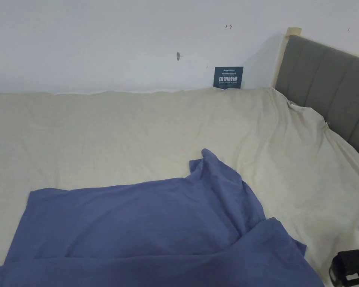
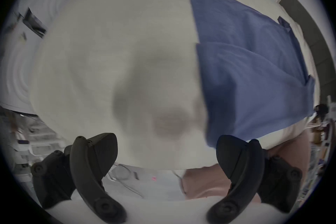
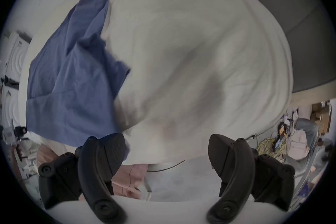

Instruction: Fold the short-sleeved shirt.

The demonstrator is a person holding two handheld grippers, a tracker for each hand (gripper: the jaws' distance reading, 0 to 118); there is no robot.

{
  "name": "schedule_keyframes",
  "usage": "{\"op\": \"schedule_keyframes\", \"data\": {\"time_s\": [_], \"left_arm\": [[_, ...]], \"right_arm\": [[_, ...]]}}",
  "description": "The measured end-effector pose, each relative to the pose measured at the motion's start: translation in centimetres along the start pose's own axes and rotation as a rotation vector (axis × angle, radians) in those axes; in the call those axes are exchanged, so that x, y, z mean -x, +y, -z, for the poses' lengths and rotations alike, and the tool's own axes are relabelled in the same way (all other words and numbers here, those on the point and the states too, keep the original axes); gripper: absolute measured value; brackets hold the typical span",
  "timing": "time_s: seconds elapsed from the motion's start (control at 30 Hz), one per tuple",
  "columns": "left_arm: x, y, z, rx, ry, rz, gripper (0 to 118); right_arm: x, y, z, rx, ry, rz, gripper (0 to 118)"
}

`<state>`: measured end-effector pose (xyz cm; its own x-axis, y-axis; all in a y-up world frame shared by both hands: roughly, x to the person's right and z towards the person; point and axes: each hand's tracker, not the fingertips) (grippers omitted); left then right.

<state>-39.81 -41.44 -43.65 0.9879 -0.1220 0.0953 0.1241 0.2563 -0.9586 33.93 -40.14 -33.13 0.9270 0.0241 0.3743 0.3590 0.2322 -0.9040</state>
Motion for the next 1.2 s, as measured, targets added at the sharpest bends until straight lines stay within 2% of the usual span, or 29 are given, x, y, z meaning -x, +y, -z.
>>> {"op": "schedule_keyframes", "data": {"time_s": [0.07,0.13,0.17,0.23,0.27,0.33,0.37,0.4,0.43,0.53,0.63,0.73,0.8,0.9,1.0,1.1,1.2], "left_arm": [[0.9,-0.4,-1.5,-0.050,0.015,-0.047,112],[1.7,-0.6,-3.3,-0.112,-0.058,-0.120,112],[1.8,-0.7,-4.4,-0.153,-0.125,-0.150,112],[1.0,-1.3,-7.4,-0.280,-0.276,-0.184,111],[0.6,-1.7,-8.6,-0.363,-0.311,-0.185,108],[-0.7,-2.7,-10.6,-0.535,-0.383,-0.193,84],[-1.3,-3.1,-11.2,-0.564,-0.367,-0.181,64],[-2.0,-3.7,-11.8,-0.612,-0.354,-0.178,24],[-2.6,-4.2,-12.1,-0.656,-0.354,-0.179,0],[-3.3,-5.0,-12.0,-0.714,-0.344,-0.168,0],[-3.7,-4.8,-12.4,-0.758,-0.321,-0.155,0],[-2.4,-1.1,-13.1,-0.720,-0.393,-0.167,0],[-1.3,3.1,-13.1,-0.715,-0.355,-0.184,0],[-0.7,11.4,-11.4,-0.578,-0.315,-0.147,0],[-1.4,19.3,-5.8,-0.342,-0.372,-0.141,0],[-3.3,24.8,-0.4,-0.209,-0.259,-0.082,0],[-4.5,28.0,3.2,-0.129,-0.237,-0.052,0]], "right_arm": [[0.2,0.0,-1.9,-0.072,-0.026,-0.034,97],[1.0,-0.2,-4.1,-0.170,-0.021,-0.051,97],[1.9,-0.6,-5.4,-0.229,0.012,-0.059,97],[3.8,-1.5,-8.1,-0.368,0.164,-0.075,96],[4.8,-2.3,-9.2,-0.439,0.239,-0.084,91],[7.3,-3.8,-11.0,-0.567,0.347,-0.119,56],[8.5,-4.5,-11.4,-0.612,0.347,-0.140,27],[10.0,-5.4,-11.8,-0.658,0.339,-0.162,3],[11.1,-6.2,-12.1,-0.708,0.333,-0.181,3],[13.7,-8.0,-12.8,-0.789,0.417,-0.228,2],[15.1,-8.4,-13.2,-0.830,0.437,-0.234,1],[16.3,-7.4,-13.6,-0.821,0.450,-0.286,1],[16.9,-6.6,-13.3,-0.831,0.440,-0.316,1],[17.5,-5.1,-12.0,-0.841,0.427,-0.335,1],[18.1,-3.5,-10.3,-0.814,0.456,-0.305,1],[18.7,-2.1,-8.5,-0.758,0.489,-0.272,1],[18.7,-0.8,-6.8,-0.703,0.501,-0.270,1]]}}
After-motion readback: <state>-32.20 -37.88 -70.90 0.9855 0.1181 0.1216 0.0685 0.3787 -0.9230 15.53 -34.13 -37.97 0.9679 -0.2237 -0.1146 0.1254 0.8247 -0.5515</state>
